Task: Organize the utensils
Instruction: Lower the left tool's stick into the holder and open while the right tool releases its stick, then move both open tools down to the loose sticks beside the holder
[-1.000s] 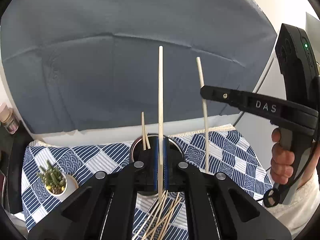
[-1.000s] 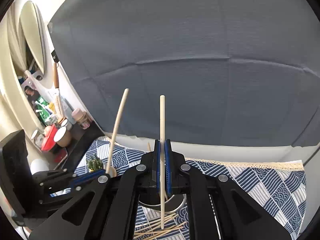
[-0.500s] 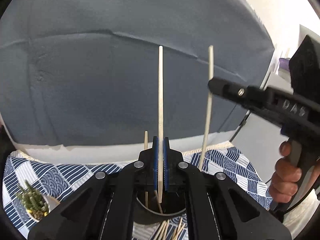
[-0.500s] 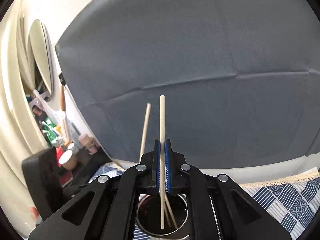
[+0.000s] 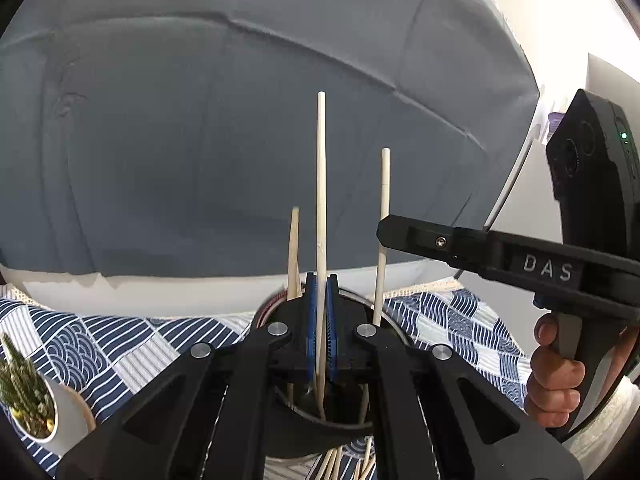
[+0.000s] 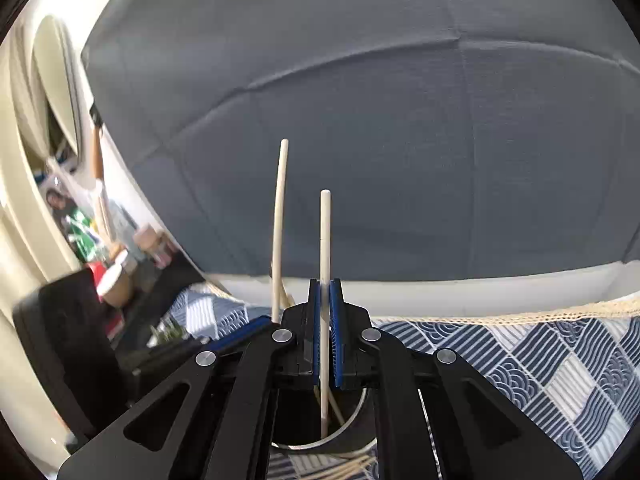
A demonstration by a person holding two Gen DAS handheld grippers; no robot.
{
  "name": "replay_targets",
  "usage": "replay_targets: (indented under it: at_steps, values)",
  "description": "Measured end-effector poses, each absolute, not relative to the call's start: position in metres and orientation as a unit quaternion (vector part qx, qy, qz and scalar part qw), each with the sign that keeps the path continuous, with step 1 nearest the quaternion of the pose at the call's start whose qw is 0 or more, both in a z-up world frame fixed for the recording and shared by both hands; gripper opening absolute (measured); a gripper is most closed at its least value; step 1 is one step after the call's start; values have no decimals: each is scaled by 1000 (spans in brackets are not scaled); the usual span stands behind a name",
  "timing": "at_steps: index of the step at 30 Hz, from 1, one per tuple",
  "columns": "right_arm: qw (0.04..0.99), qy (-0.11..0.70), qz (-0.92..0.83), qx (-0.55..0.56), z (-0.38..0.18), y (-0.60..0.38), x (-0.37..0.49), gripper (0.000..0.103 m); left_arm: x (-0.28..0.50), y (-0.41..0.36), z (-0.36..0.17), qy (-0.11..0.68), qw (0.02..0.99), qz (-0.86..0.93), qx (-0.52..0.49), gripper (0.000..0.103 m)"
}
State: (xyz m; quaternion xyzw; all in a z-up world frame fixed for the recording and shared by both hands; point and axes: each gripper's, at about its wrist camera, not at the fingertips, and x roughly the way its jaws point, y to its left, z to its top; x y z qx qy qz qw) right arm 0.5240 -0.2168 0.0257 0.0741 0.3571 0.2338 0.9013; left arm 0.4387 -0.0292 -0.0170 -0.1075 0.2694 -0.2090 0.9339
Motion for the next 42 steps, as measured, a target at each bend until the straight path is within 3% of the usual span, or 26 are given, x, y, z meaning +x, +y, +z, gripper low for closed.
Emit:
replay_targets:
  at_steps: [13,15,17,18,19,21,24,25,28,30,35,42]
  values:
    - [891,377,241,78,15,-227,495,9,404,-36,-17,308,931,-193,-36,6]
    - [892,377,237,79,17,-229,492,9,401,-32,-15,308,932,-190,-36,11]
    - [893,377,235,75,19,-232,489,9,399,-28,-13,307,933,-183,-36,27]
    - [895,375,232,72,20,-233,488,10,397,-26,-12,306,934,-180,-37,29]
    - [898,372,227,66,22,-234,485,14,396,-25,-10,306,934,-179,-38,33]
    - [900,368,225,63,26,-237,480,32,390,-24,-8,306,936,-169,-35,49]
    - [905,357,224,60,32,-241,470,43,380,-20,-7,307,938,-160,-34,60]
    - [906,356,224,58,34,-242,466,46,377,-18,-7,308,938,-155,-34,68]
    - [913,346,210,49,37,-244,456,63,370,-12,-10,319,936,-144,-34,78]
    - [917,341,200,47,37,-247,450,84,366,-11,-12,325,936,-132,-25,84]
    - [919,348,177,53,33,-254,442,87,357,5,-18,353,928,-116,-27,93]
    - [912,383,134,60,16,-259,432,90,348,24,-37,390,912,-125,-41,97]
